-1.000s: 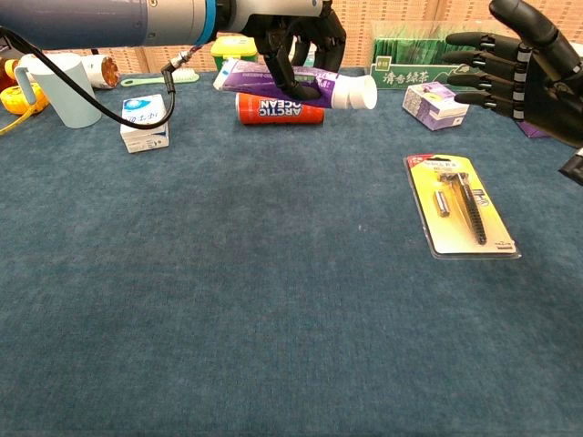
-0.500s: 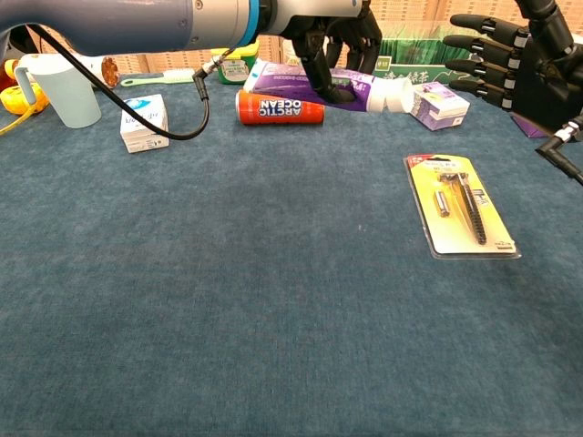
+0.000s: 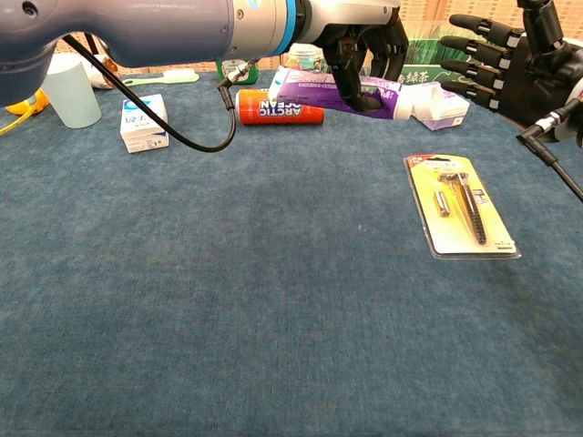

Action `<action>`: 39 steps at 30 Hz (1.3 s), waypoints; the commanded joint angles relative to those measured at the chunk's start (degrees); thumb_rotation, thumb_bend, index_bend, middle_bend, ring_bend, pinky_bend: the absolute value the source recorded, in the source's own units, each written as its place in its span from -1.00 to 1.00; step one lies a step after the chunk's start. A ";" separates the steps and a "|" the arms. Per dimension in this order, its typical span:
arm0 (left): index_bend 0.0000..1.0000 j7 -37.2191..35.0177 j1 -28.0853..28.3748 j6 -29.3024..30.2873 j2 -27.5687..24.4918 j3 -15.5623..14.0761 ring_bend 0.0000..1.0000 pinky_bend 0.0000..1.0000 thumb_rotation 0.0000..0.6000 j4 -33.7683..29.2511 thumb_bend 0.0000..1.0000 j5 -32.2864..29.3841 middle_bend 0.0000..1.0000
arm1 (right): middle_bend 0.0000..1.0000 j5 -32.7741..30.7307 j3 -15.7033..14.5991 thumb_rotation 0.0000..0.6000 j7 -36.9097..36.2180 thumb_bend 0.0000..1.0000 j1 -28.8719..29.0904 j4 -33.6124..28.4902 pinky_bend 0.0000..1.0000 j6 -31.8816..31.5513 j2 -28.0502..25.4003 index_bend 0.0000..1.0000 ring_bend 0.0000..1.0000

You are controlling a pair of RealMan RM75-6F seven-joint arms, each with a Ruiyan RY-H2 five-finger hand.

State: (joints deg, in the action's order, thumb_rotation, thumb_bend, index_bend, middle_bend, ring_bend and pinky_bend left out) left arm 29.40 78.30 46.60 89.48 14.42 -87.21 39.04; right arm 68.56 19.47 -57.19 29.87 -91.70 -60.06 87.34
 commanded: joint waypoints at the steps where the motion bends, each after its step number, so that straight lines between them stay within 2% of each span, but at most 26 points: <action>1: 0.31 0.37 0.35 0.29 0.40 0.15 0.11 0.06 1.00 0.10 -0.23 -0.62 0.08 | -1.00 -0.16 0.30 -0.41 0.02 -1.00 -0.05 0.12 -1.00 -0.04 0.45 -1.00 -1.00; 22: 0.31 4.81 4.09 2.80 4.32 1.76 0.12 0.06 1.00 1.14 -0.23 -6.64 0.08 | -1.00 -1.00 2.60 -0.41 3.82 -1.00 -0.75 1.95 -1.00 -3.99 6.07 -1.00 -1.00; 39: 0.32 7.13 4.39 5.52 4.60 1.68 0.12 0.06 1.00 0.61 -0.23 -9.20 0.08 | -1.00 -1.25 3.72 -0.41 9.26 -1.00 0.93 5.24 -1.00 -5.81 12.58 -1.00 -1.00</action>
State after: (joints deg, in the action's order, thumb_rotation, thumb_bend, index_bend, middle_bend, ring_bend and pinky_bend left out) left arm 36.39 82.64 52.02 94.02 16.05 -86.52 29.99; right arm 67.46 23.05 -48.41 30.57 -86.91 -65.78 99.45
